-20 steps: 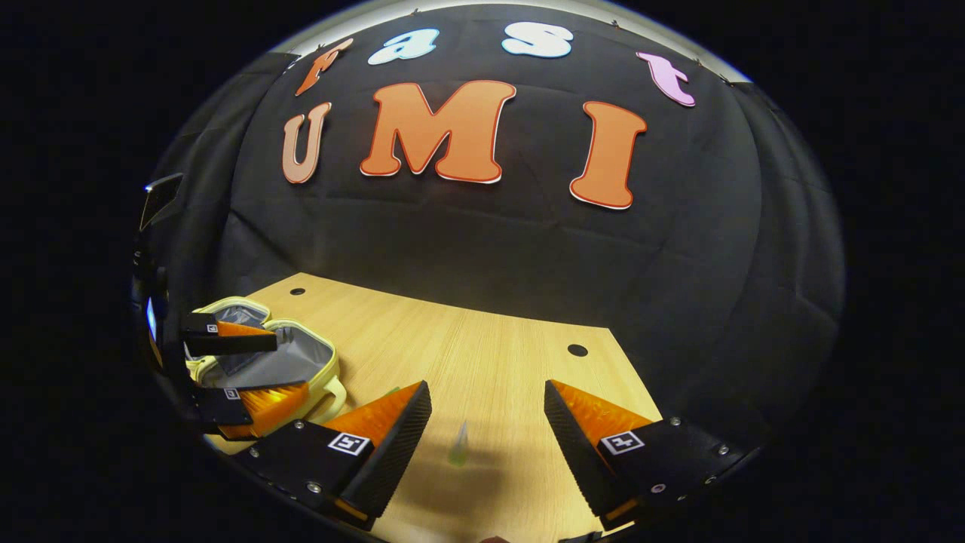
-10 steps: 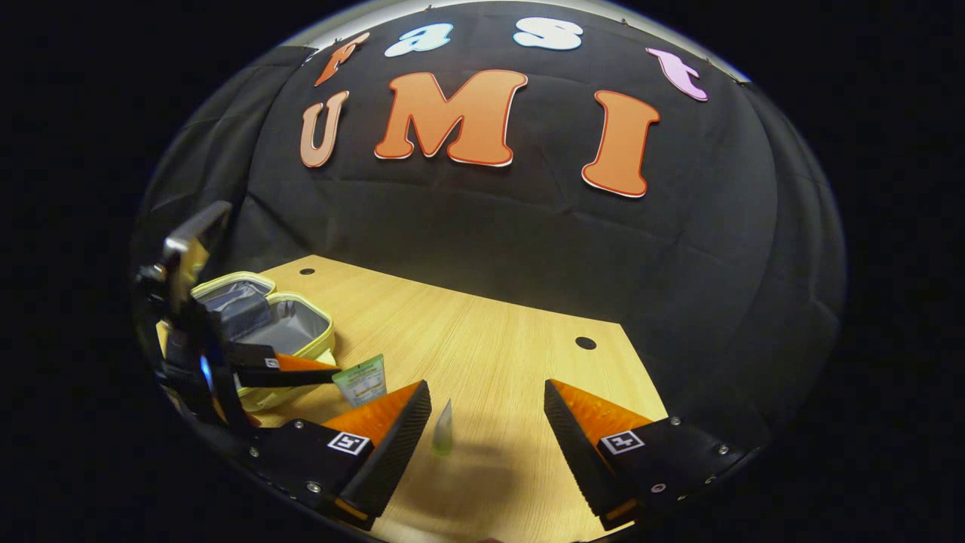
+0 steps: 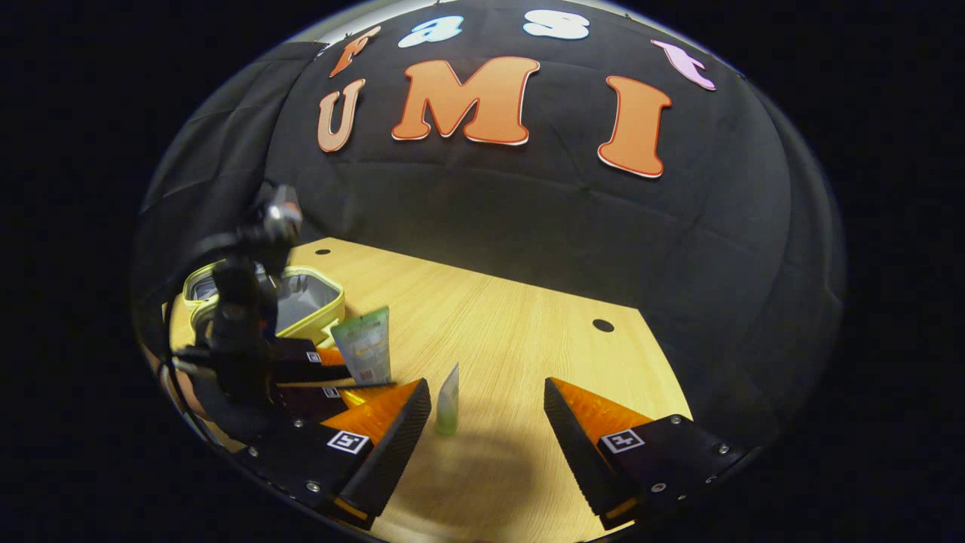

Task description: First open the suitcase, pack the skin care products into it, and then close the suitcase.

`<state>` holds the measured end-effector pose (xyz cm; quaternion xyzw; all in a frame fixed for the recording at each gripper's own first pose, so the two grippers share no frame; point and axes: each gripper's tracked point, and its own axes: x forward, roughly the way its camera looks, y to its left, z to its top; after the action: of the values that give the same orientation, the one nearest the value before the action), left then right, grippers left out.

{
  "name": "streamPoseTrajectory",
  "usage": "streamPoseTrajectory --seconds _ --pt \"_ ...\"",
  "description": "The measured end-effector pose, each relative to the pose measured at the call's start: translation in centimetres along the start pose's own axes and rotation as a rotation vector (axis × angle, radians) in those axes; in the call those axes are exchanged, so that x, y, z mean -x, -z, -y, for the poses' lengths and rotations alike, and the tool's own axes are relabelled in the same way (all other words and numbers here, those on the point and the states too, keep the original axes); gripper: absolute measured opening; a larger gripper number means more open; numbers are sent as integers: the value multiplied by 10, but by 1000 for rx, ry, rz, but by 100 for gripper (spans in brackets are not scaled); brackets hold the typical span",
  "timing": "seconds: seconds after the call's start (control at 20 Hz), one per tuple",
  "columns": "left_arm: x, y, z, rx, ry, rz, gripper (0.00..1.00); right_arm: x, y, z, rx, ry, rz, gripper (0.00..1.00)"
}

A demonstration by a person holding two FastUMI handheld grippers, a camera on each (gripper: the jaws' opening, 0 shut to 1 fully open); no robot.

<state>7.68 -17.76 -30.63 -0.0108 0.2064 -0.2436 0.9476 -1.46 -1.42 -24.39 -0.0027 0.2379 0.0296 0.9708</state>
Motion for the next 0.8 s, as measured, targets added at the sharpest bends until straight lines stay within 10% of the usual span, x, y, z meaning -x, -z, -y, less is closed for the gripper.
streamPoseTrajectory --seconds 0.45,0.8 --pt "95 -74 -54 54 -193 30 39 -40 39 -31 4 -139 -134 93" --pt "173 -46 -145 51 -400 -37 39 -74 73 -45 -31 -145 -247 59"
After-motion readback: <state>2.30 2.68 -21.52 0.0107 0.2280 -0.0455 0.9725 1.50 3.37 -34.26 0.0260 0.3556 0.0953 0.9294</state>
